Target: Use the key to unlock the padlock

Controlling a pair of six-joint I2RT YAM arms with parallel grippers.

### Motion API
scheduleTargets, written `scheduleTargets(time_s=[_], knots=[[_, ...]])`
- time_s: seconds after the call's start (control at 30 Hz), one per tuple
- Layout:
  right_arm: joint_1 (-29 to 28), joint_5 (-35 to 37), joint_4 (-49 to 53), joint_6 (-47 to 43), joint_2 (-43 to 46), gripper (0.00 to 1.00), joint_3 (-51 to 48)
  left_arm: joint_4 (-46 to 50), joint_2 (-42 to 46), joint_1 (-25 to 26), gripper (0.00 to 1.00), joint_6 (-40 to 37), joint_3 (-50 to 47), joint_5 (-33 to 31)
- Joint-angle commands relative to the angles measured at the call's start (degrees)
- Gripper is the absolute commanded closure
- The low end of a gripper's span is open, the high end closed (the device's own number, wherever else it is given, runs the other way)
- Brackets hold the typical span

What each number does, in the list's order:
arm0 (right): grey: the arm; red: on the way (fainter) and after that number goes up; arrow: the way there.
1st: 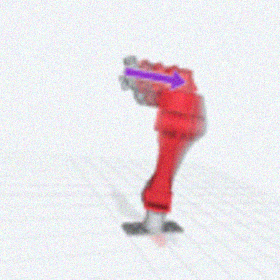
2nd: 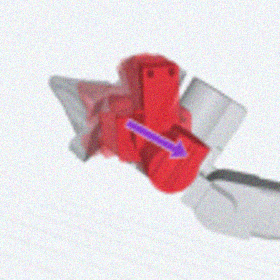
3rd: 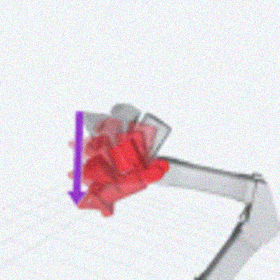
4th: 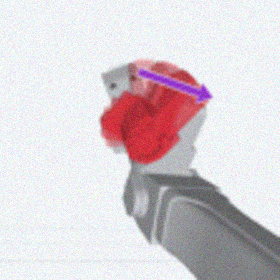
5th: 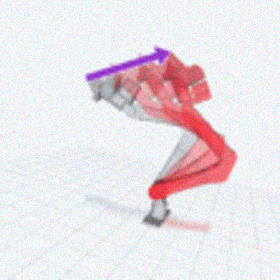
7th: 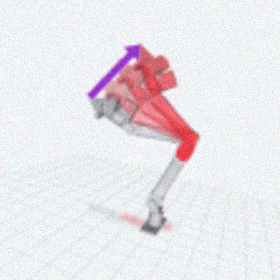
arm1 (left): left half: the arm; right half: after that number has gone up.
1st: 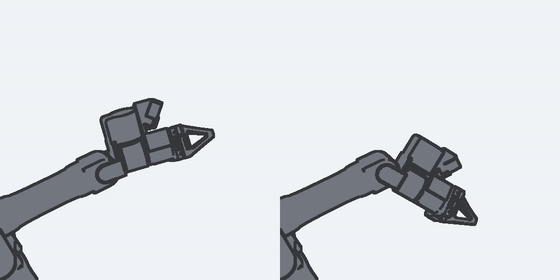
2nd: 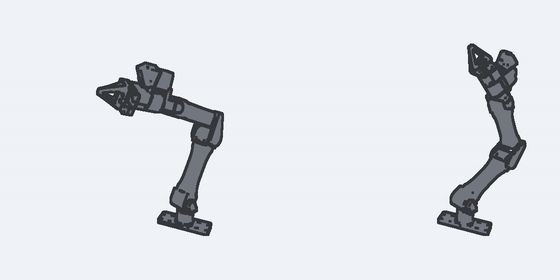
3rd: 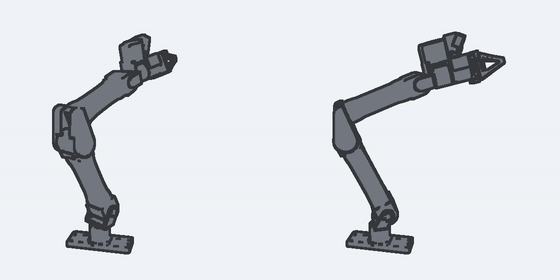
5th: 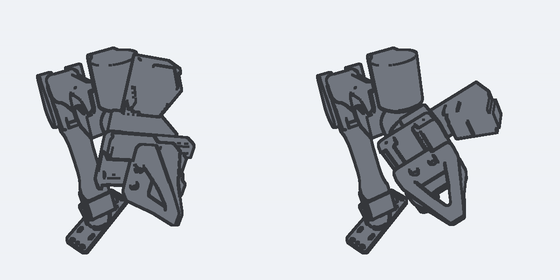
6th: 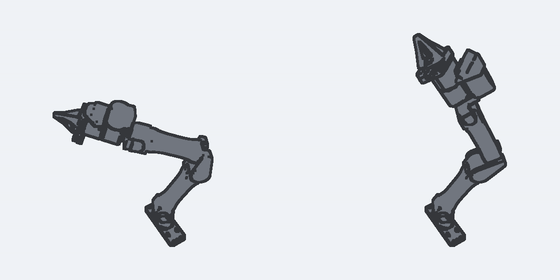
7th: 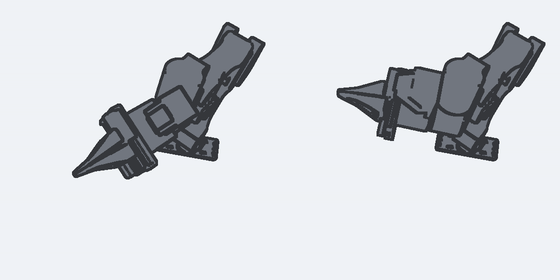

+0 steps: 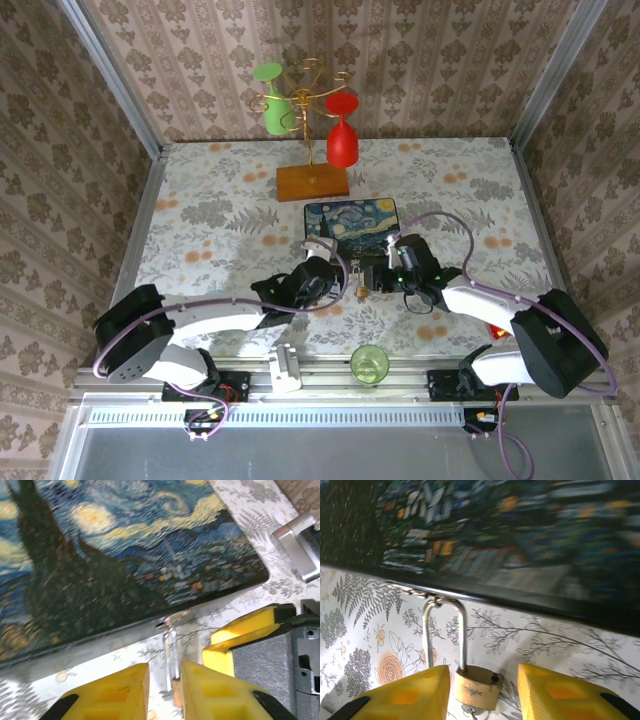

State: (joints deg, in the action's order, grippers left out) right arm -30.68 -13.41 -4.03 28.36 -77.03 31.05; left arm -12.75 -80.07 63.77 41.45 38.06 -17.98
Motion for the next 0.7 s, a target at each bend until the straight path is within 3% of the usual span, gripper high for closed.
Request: scheduleTargets(time_s=[0.0, 0.17, 0.37, 0.67], knots=[[-1.5, 3.9, 1.1, -1.7, -2.3, 0.61, 1.8, 1.0, 0.0, 0.6, 0.76, 1.4, -2.6, -1.5], [-1.4, 2.2, -6.0, 1.0, -4.1, 0.64, -1.0, 0.0, -1.7, 1.8, 0.76, 2.5, -2.7, -1.2], [-0.8, -0.6, -7.4, 0.0, -5.2, 0.65, 0.2, -5.6, -4.7, 1.9, 0.76, 5.6, -3.6, 1.9], [-0.5, -2.1, -9.9, 0.6, -7.1, 0.65, -0.2, -5.4, -4.3, 2.2, 0.76, 5.8, -3.9, 1.3]])
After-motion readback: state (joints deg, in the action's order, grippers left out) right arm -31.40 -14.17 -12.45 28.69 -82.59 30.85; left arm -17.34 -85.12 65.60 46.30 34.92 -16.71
